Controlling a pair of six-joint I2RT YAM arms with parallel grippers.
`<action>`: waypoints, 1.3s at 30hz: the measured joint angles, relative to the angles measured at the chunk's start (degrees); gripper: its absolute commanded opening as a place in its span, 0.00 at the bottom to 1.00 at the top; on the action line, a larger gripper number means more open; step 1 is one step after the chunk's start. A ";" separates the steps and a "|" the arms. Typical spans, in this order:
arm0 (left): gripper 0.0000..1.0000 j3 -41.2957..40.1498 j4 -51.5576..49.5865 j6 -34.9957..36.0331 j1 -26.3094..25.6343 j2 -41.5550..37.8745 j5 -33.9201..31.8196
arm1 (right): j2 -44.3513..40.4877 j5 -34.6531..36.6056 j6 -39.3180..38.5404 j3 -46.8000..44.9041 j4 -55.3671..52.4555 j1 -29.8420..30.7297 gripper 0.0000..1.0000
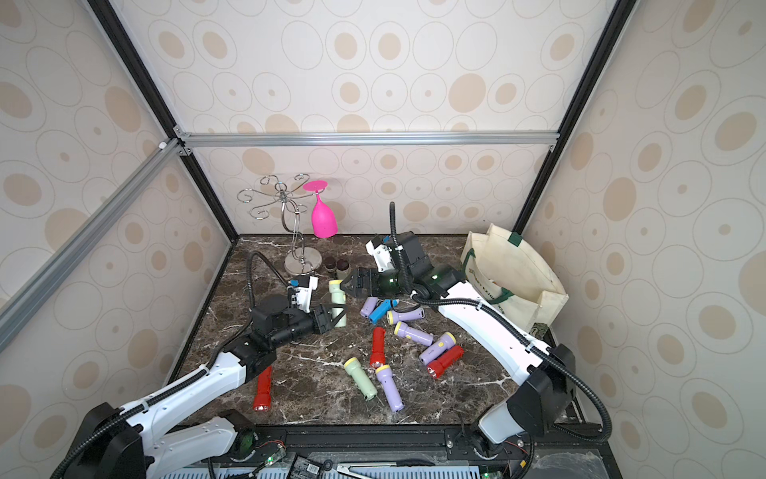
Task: Put the flashlights into the tote bags
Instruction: Pick up the flashlight from the center of the board.
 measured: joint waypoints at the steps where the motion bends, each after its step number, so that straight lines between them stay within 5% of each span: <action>1: 0.00 0.00 1.86 -0.72 -1.09 0.74 0.11 | 0.52 -0.42 0.20 0.00 0.24 0.00 0.99; 8: 0.00 0.92 6.54 -2.27 -5.60 4.74 0.33 | 1.44 -0.87 1.38 0.00 0.85 -0.55 0.96; 24: 0.00 1.73 9.99 -2.86 -7.93 5.42 -0.02 | 1.55 -2.12 3.26 -1.64 1.77 -0.83 0.49; 33: 0.00 2.03 10.56 -3.50 -8.09 6.27 -0.22 | 1.57 -1.88 1.53 -1.92 1.53 -1.25 0.13; 34: 0.06 2.14 10.54 -3.50 -8.09 6.36 -0.28 | 1.57 -1.86 1.33 -1.92 1.51 -1.29 0.10; 39: 0.70 2.43 10.43 -3.30 -8.28 6.73 -1.09 | 1.57 -1.60 0.11 -1.86 0.74 -1.68 0.00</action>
